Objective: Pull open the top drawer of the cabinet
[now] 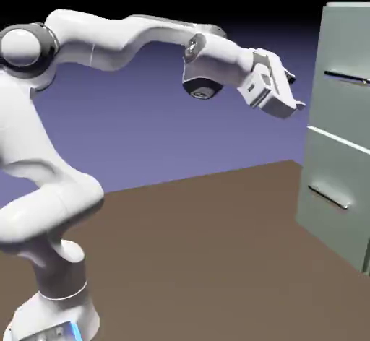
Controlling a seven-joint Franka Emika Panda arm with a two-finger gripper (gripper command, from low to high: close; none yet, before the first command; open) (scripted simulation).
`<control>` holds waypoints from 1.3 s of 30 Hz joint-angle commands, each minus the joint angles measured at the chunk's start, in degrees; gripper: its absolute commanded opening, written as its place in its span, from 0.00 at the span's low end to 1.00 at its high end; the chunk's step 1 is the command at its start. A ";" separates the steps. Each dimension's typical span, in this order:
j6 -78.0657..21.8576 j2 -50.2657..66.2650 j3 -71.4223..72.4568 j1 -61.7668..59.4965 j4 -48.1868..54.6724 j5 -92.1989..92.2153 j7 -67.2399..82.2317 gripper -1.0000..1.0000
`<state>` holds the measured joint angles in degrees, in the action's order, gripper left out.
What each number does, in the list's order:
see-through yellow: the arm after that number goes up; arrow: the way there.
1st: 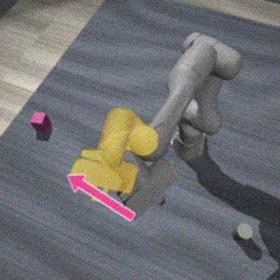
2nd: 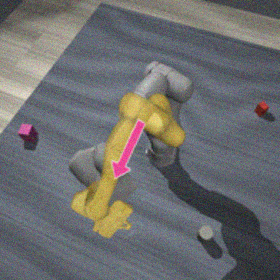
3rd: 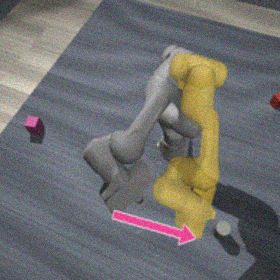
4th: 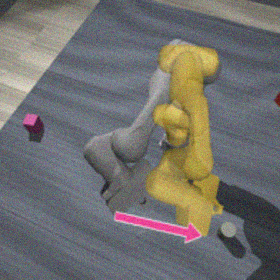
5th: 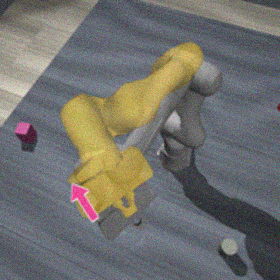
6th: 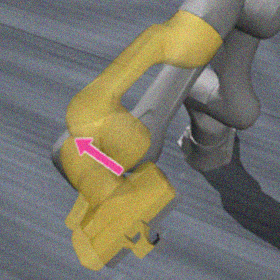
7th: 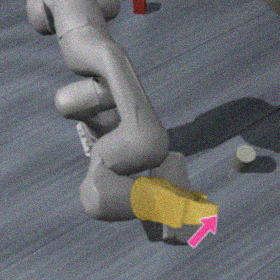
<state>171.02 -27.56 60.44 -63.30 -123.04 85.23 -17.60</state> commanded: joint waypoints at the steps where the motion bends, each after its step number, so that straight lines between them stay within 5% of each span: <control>1: -0.09 0.15 1.77 -1.87 1.11 2.50 0.73 0.50; 30: -2.62 4.47 52.99 -56.10 33.28 74.72 21.79 0.50; 38: -0.24 -4.65 63.80 -70.31 46.57 66.51 8.43 0.50; 39: -0.24 -4.65 63.80 -70.31 46.57 66.51 8.43 0.00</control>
<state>170.78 -32.21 124.24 -133.62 -76.47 151.74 -9.18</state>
